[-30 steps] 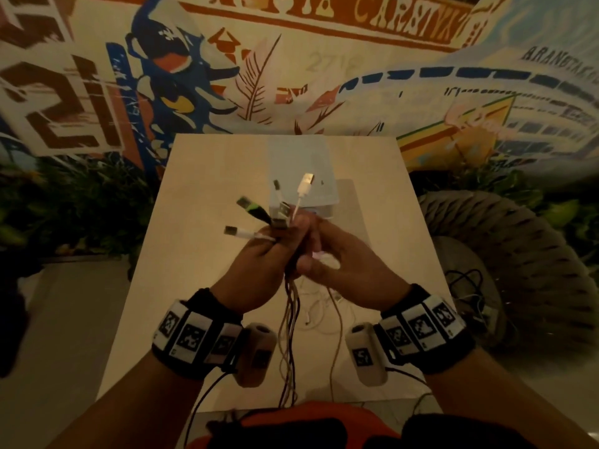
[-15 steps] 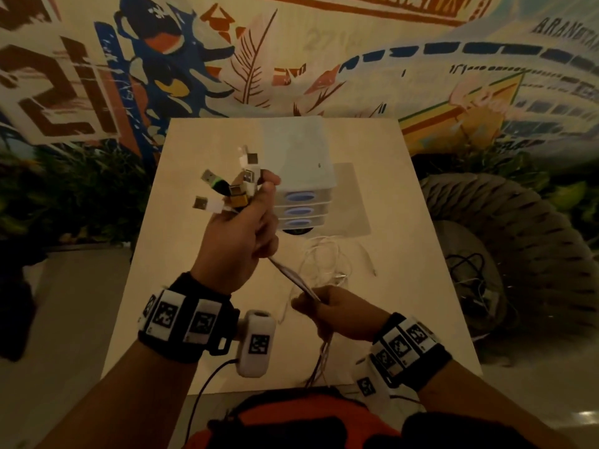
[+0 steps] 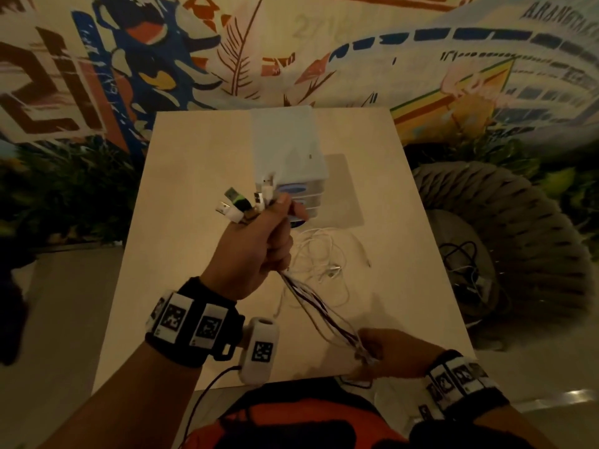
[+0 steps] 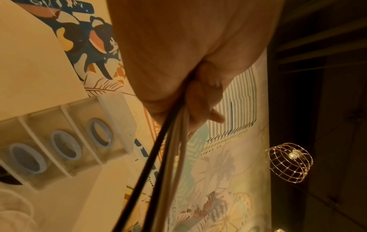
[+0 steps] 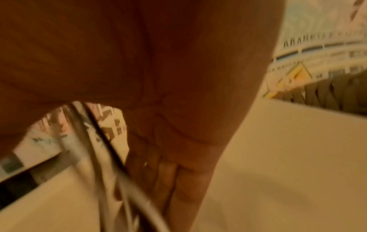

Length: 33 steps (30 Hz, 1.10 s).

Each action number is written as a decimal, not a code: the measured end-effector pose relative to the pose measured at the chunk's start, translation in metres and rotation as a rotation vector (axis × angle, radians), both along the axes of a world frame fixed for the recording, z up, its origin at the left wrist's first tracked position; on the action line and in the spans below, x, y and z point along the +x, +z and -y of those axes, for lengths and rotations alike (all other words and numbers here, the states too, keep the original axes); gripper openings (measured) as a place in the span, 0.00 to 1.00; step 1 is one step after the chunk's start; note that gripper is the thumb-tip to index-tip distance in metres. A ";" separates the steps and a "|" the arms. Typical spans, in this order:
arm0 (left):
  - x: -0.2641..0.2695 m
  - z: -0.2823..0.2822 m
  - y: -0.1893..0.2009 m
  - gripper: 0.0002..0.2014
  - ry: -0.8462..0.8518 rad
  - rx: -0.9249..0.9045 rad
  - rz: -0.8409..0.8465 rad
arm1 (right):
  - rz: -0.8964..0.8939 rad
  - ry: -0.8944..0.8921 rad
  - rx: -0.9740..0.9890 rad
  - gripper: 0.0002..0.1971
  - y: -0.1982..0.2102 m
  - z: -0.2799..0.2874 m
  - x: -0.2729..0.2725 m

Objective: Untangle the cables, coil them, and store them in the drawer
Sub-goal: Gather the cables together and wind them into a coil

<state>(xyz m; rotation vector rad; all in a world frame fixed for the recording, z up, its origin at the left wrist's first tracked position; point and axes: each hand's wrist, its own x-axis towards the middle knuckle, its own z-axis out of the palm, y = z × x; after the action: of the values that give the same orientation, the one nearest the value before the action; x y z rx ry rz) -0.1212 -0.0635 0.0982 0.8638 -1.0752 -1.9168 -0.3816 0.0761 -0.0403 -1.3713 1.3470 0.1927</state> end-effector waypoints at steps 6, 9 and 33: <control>-0.020 -0.019 0.007 0.16 -0.186 -0.064 0.127 | 0.493 -0.335 -0.648 0.44 0.136 0.064 0.029; -0.028 -0.029 0.007 0.14 -0.232 -0.198 0.266 | 0.635 -0.281 -0.744 0.40 0.182 0.094 0.062; -0.020 -0.025 -0.004 0.21 0.005 -0.340 0.564 | 0.215 -0.045 -1.105 0.13 0.164 0.108 0.105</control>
<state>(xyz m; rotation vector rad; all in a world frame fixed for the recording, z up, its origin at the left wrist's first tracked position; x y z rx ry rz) -0.1412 -0.0380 0.0938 1.2343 -1.6662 -1.4464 -0.2766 -0.0315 0.1240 -2.1611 1.3230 -0.8302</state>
